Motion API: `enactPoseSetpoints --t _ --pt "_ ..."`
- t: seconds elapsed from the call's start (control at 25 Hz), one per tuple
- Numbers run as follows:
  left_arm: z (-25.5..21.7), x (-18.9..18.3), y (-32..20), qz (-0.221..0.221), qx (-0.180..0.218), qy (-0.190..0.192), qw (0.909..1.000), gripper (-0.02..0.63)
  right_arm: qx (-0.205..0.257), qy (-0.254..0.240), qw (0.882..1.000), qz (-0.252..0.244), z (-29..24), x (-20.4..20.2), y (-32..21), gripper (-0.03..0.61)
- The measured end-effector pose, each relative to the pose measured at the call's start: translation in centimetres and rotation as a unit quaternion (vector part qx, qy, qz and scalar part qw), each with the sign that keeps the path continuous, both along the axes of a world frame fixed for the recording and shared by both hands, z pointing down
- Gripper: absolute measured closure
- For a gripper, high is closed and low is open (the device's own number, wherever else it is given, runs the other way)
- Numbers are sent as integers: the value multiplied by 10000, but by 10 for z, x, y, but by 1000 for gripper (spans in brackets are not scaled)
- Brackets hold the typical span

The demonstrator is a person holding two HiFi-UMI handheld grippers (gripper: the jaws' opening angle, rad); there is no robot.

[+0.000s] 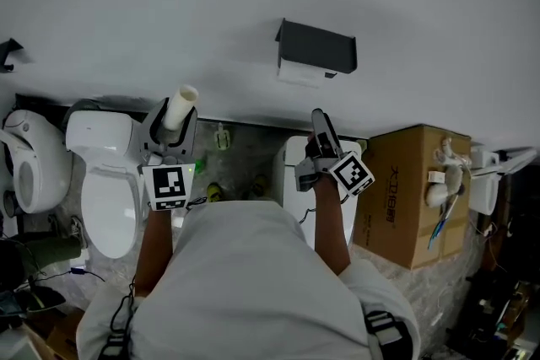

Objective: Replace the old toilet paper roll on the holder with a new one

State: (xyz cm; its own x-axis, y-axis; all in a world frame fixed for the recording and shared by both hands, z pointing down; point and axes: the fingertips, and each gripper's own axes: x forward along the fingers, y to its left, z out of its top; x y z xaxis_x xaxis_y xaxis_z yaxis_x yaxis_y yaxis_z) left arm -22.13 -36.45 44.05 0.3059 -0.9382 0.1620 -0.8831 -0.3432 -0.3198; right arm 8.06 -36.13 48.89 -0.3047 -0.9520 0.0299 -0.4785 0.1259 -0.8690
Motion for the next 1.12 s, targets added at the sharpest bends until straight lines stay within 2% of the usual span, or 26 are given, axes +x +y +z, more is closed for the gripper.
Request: enactPoseSetpoints --t 0.16,0.4,0.48,0.56,0.64,0.84,1.12 --pt "-4 23 -7 314 37 112 9994 378 244 1034 9943 75 -17 17 11 341" --pt "-10 46 -13 623 106 208 9978 378 409 2018 9773 502 -42 43 30 393" --pt "-11 50 -15 688 129 227 9973 377 452 2526 9647 587 -50 47 33 415" --pt "-13 53 -17 739 137 278 9968 377 478 3157 9453 669 -57 49 36 425" --pt "-15 55 -18 781 147 336 9963 378 553 3540 9305 769 -65 49 39 446" --pt "-22 59 -14 872 216 308 9955 377 609 3798 9183 934 -75 52 47 510" --pt "-28 50 -15 739 216 442 9960 379 418 3880 9158 949 -68 61 54 564"
